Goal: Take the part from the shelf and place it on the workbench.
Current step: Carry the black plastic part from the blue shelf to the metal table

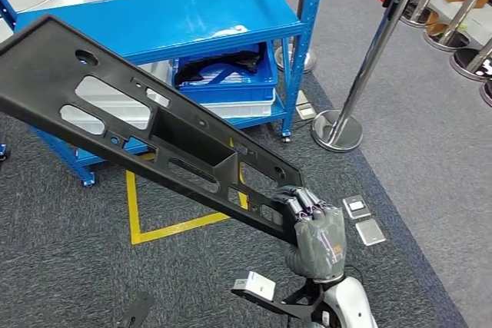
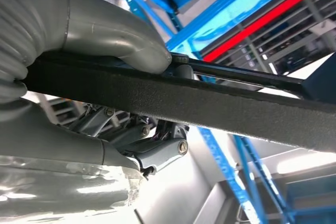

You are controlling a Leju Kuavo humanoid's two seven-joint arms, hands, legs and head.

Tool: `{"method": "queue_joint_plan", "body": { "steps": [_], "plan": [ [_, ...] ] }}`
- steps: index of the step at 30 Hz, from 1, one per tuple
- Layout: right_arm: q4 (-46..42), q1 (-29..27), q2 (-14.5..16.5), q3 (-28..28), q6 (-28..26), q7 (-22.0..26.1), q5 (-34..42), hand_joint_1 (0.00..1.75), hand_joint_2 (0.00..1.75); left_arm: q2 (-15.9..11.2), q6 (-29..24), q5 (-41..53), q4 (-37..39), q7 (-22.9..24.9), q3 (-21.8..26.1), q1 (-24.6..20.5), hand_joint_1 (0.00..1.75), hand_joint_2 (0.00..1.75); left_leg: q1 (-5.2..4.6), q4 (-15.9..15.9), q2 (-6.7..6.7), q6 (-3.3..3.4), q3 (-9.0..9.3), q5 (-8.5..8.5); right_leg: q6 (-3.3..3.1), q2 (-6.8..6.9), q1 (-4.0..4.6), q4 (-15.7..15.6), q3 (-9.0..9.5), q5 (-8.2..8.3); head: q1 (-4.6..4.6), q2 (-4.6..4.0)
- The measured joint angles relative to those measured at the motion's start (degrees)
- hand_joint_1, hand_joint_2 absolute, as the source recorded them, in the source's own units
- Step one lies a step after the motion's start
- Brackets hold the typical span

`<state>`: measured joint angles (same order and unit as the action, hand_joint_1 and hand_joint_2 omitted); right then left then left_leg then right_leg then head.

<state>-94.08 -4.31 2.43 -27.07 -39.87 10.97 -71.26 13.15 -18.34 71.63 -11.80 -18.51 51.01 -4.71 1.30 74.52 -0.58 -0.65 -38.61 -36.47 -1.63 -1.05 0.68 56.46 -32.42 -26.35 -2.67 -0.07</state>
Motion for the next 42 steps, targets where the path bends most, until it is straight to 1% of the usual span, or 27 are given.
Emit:
{"method": "queue_joint_plan", "body": {
  "steps": [1, 2, 4, 6, 8, 10, 11, 13, 14, 15, 16, 17, 19, 21, 24, 26, 28, 29, 30, 31, 32, 33, 35, 37, 39, 40, 42],
  "plan": [
    [0.01, -0.02, 0.00, 0.04, 0.00, 0.01, -0.01, 1.75, 1.75, -0.01, 0.00, 0.01, 0.00, 0.00, 0.00, 0.03, 0.00, 1.75, -0.03, -0.75, 0.09, 0.05, 0.35, 1.12, 0.01, -0.66, 0.03, 0.16, -0.02, -0.01, 0.01, 0.00],
    [0.01, -0.04, 0.01, 0.07, 0.00, 0.02, -0.03, 1.75, 1.75, -0.02, 0.00, 0.01, 0.00, 0.00, 0.00, 0.01, 0.00, 1.75, -0.02, -3.85, 0.34, 0.13, 1.75, 3.21, 0.09, -1.33, 0.02, 0.39, -0.03, -0.06, 0.01, 0.00],
    [0.01, 0.00, 0.06, 0.15, 0.01, 0.03, -0.03, 1.75, 1.75, -0.04, -0.01, 0.01, 0.00, -0.01, -0.01, -0.05, 0.00, 1.75, 0.15, -11.51, 2.02, 0.34, 5.14, 6.67, 0.40, -2.52, 0.02, 1.14, -0.39, -0.29, -0.02, 0.00],
    [-0.01, -0.01, 0.11, 0.27, 0.00, 0.02, -0.01, 1.75, 1.75, -0.05, 0.01, 0.01, 0.00, 0.02, -0.02, -0.05, 0.00, 1.75, 0.18, -14.97, 3.43, 0.50, 6.46, 7.45, 0.97, -3.52, -0.05, 1.77, -1.22, -0.27, 0.00, 0.00],
    [-0.03, -0.20, 0.13, 0.38, -0.01, 0.02, 0.03, 1.75, 1.75, -0.05, 0.01, 0.02, 0.00, 0.09, -0.01, -0.02, 0.00, 1.75, 0.07, -15.17, 3.02, 0.82, 6.28, 7.50, 1.58, -4.36, -0.23, 1.88, -1.81, -0.03, 0.01, 0.00],
    [-0.06, -0.42, 0.13, 0.51, -0.01, 0.03, 0.09, 1.75, 1.75, -0.06, 0.00, 0.03, 0.00, 0.12, 0.02, -0.12, 0.00, 1.75, 0.20, -15.48, 2.13, 1.38, 6.34, 7.80, 2.24, -3.24, -0.27, 3.14, -2.45, -1.00, -0.11, 0.00],
    [-0.09, -0.44, 0.13, 0.56, -0.02, 0.04, 0.13, 1.75, 1.75, -0.06, 0.00, 0.04, 0.00, 0.12, 0.02, -0.16, 0.00, 1.75, 0.33, -15.62, 1.61, 1.62, 6.39, 7.91, 2.63, -2.07, -0.33, 5.38, -3.46, -2.39, -0.19, 0.00],
    [-0.11, -0.48, 0.13, 0.56, -0.02, 0.06, 0.20, 1.75, 1.75, -0.08, 0.00, 0.13, 0.00, 0.18, 0.03, -0.06, 0.00, 1.75, 0.33, -15.63, 0.50, 1.79, 6.39, 7.92, 3.34, 0.04, -0.66, 12.93, -6.93, -6.09, -0.34, 0.00],
    [-0.10, -0.54, 0.13, 0.57, -0.02, 0.06, 0.24, 1.75, 1.75, -0.10, 0.00, 0.16, 0.00, 0.24, 0.03, 0.03, 0.00, 1.75, 0.33, -15.62, -0.09, 1.79, 6.37, 7.91, 3.59, 0.39, -0.89, 16.58, -8.66, -7.41, -0.34, 0.00],
    [-0.10, -0.64, 0.13, 0.60, -0.02, 0.05, 0.27, 1.75, 1.75, -0.12, 0.00, 0.20, 0.00, 0.29, 0.04, 0.08, 0.00, 1.75, 0.33, -15.62, -0.66, 1.77, 6.36, 7.88, 3.78, 0.58, -1.09, 18.58, -9.62, -7.76, -0.34, 0.00],
    [-0.10, -0.72, 0.13, 0.65, -0.02, 0.05, 0.30, 1.75, 1.75, -0.14, 0.00, 0.20, 0.00, 0.34, 0.04, 0.07, 0.00, 1.75, 0.34, -15.61, -1.18, 1.73, 6.38, 7.84, 3.89, 0.75, -1.23, 18.33, -9.47, -7.05, -0.35, 0.00],
    [-0.10, -0.76, 0.12, 0.69, -0.02, 0.04, 0.32, 1.75, 1.75, -0.14, 0.00, 0.20, 0.00, 0.36, 0.04, 0.04, 0.00, 1.75, 0.35, -15.62, -1.66, 1.64, 6.45, 7.78, 3.92, 1.01, -1.32, 15.75, -8.15, -5.45, -0.34, 0.00],
    [-0.11, -0.71, 0.11, 0.73, -0.02, 0.04, 0.34, 1.75, 1.75, -0.14, 0.00, 0.20, 0.00, 0.37, 0.04, -0.07, 0.00, 1.75, 0.30, -15.64, -2.51, 1.32, 6.66, 7.60, 3.66, 2.60, -1.14, 7.18, -3.75, -1.86, -0.34, 0.00],
    [-0.12, -0.67, 0.12, 0.73, -0.02, 0.04, 0.33, 1.75, 1.75, -0.14, 0.00, 0.20, 0.00, 0.37, 0.04, -0.13, 0.00, 1.75, 0.18, -15.67, -3.15, 0.72, 6.76, 7.47, 2.94, 3.67, -0.69, 2.24, -1.42, -0.47, -0.28, 0.00],
    [-0.13, -0.74, 0.12, 0.79, -0.02, 0.01, 0.32, 1.75, 1.75, -0.09, 0.02, 0.21, 0.00, 0.37, 0.03, -0.20, 0.00, 1.75, 0.33, -15.86, -3.82, -0.44, 6.88, 7.32, 1.65, 2.60, -0.33, 1.75, -1.68, -0.35, -0.25, 0.00],
    [-0.13, -0.67, 0.15, 0.81, -0.02, -0.01, 0.33, 1.75, 1.75, -0.06, 0.02, 0.25, 0.00, 0.36, 0.01, -0.27, 0.00, 1.75, 0.43, -13.79, -2.53, -0.79, 6.05, 5.54, 0.72, 1.78, -0.47, 1.32, -1.63, 0.01, -0.17, 0.00],
    [-0.11, -0.62, 0.20, 0.80, -0.02, 0.00, 0.32, 1.75, 1.75, -0.05, 0.02, 0.28, 0.00, 0.37, 0.00, -0.15, 0.00, 1.75, 0.29, -7.03, -0.68, -0.70, 3.02, 1.81, 0.12, 0.91, -0.41, 1.19, -1.59, 0.12, -0.02, 0.00],
    [-0.09, -0.65, 0.21, 0.80, -0.02, 0.00, 0.32, 1.75, 1.75, -0.05, 0.02, 0.28, 0.00, 0.40, 0.00, -0.04, 0.00, 1.75, 0.18, -2.99, -0.27, -0.64, 1.12, 0.21, -0.02, 0.38, -0.26, 1.19, -1.58, 0.10, 0.04, 0.00],
    [-0.04, -0.68, 0.22, 0.80, -0.02, 0.00, 0.32, 1.75, 1.75, -0.05, 0.02, 0.28, 0.00, 0.42, 0.00, 0.06, 0.00, 1.75, 0.06, -0.11, -0.09, -0.56, -0.33, -0.50, -0.11, -0.25, -0.10, 1.21, -1.55, 0.10, 0.04, 0.00],
    [0.02, -0.70, 0.22, 0.81, -0.02, 0.00, 0.31, 1.75, 1.75, -0.06, 0.02, 0.28, 0.00, 0.44, 0.00, 0.12, 0.00, 1.75, -0.05, 0.68, 0.02, -0.41, -0.87, -0.02, -0.15, -0.94, 0.04, 1.23, -1.50, 0.09, 0.05, 0.00],
    [0.06, -0.71, 0.22, 0.81, -0.02, 0.00, 0.29, 1.75, 1.75, -0.07, 0.02, 0.29, 0.00, 0.45, 0.00, 0.12, 0.00, 1.75, -0.14, -0.89, 0.18, -0.20, -0.34, 1.57, -0.15, -1.68, 0.14, 1.26, -1.41, 0.08, 0.04, 0.00],
    [0.09, -0.71, 0.22, 0.81, -0.02, 0.00, 0.28, 1.75, 1.75, -0.07, 0.02, 0.31, 0.00, 0.45, 0.00, 0.10, 0.00, 1.75, -0.20, -4.49, 0.61, 0.07, 1.11, 3.93, -0.12, -2.43, 0.20, 1.31, -1.29, 0.04, 0.04, 0.00],
    [0.13, -0.65, 0.22, 0.79, -0.02, -0.03, 0.25, 1.75, 1.75, -0.10, 0.02, 0.34, 0.00, 0.46, -0.01, 0.08, 0.00, 1.75, -0.11, -11.93, 2.98, 0.59, 4.12, 7.54, 0.06, -3.66, 0.21, 1.52, -1.40, -0.03, 0.01, 0.00],
    [0.18, -0.61, 0.23, 0.76, -0.02, -0.09, 0.25, 1.75, 1.75, -0.11, 0.04, 0.37, 0.00, 0.50, -0.03, 0.17, 0.00, 1.75, -0.03, -14.95, 4.91, 0.83, 5.06, 8.30, 0.48, -4.71, 0.04, 1.88, -2.21, 0.12, -0.02, 0.00],
    [0.20, -0.65, 0.24, 0.76, -0.02, -0.15, 0.22, 1.75, 1.75, -0.10, 0.08, 0.37, 0.00, 0.55, -0.02, 0.34, 0.00, 1.75, -0.05, -15.35, 4.53, 1.00, 5.02, 8.29, 1.02, -5.82, -0.14, 2.04, -2.86, 0.32, 0.00, 0.00],
    [0.19, -0.70, 0.24, 0.77, -0.02, -0.17, 0.21, 1.75, 1.75, -0.12, 0.08, 0.37, 0.00, 0.55, 0.00, 0.33, 0.00, 1.75, 0.01, -15.48, 4.03, 1.18, 5.13, 8.34, 1.33, -5.47, -0.12, 2.28, -2.98, 0.10, -0.05, 0.00],
    [0.19, -0.62, 0.22, 0.77, -0.02, -0.19, 0.20, 1.75, 1.75, -0.13, 0.07, 0.37, 0.00, 0.52, 0.01, 0.09, 0.00, 1.75, 0.24, -15.70, 2.87, 1.64, 5.49, 8.35, 2.14, -3.00, -0.09, 5.30, -4.31, -1.77, -0.26, 0.00]
  ]
}}
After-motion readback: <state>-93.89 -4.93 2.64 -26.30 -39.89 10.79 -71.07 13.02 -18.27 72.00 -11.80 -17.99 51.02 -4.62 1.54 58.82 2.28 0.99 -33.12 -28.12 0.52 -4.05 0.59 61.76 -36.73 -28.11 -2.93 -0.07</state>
